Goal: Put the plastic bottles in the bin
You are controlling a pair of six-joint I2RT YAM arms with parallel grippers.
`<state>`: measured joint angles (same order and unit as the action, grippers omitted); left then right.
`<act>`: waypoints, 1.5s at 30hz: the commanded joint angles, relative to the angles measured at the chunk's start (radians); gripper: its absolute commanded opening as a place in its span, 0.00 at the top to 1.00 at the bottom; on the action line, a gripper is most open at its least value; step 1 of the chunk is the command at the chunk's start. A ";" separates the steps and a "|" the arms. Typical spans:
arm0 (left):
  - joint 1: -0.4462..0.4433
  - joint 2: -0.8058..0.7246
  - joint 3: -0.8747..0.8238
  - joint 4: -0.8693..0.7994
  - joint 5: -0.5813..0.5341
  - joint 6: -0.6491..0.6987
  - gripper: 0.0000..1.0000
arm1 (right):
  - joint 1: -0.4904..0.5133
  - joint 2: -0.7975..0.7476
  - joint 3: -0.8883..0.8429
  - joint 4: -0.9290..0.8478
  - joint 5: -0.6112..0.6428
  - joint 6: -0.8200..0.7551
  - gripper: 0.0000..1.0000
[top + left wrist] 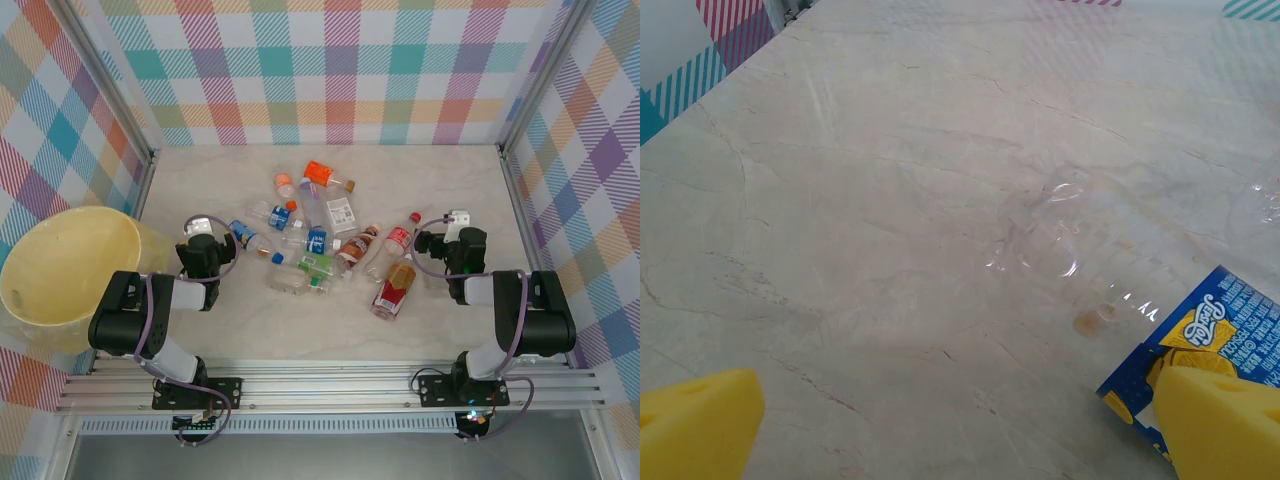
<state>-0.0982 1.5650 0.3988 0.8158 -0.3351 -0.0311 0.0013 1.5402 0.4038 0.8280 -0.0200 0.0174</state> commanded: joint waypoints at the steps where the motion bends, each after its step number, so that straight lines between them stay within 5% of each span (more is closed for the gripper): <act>1: -0.010 -0.005 0.000 0.031 -0.017 0.002 0.00 | -0.001 -0.003 0.007 0.006 -0.009 -0.006 0.00; 29: -0.013 -0.016 0.005 0.015 0.013 0.016 0.00 | -0.001 -0.013 0.006 0.003 0.016 0.007 0.00; 33: -0.012 -0.034 0.027 -0.035 0.085 0.043 0.00 | -0.001 -0.108 0.048 -0.147 0.008 0.002 0.00; 37: -0.019 -0.128 0.130 -0.282 0.088 0.058 0.00 | -0.001 -0.217 0.128 -0.380 0.015 0.037 0.00; 42: -0.053 -0.247 0.186 -0.396 0.056 0.015 0.00 | -0.001 -0.300 0.257 -0.709 0.101 0.271 0.00; 45: -0.084 -0.277 0.292 -0.602 0.012 -0.101 0.00 | -0.001 -0.319 0.332 -1.002 0.139 0.495 0.00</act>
<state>-0.1574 1.3159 0.6083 0.4229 -0.2844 -0.0334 0.0013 1.2369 0.6842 0.1864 0.0639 0.2684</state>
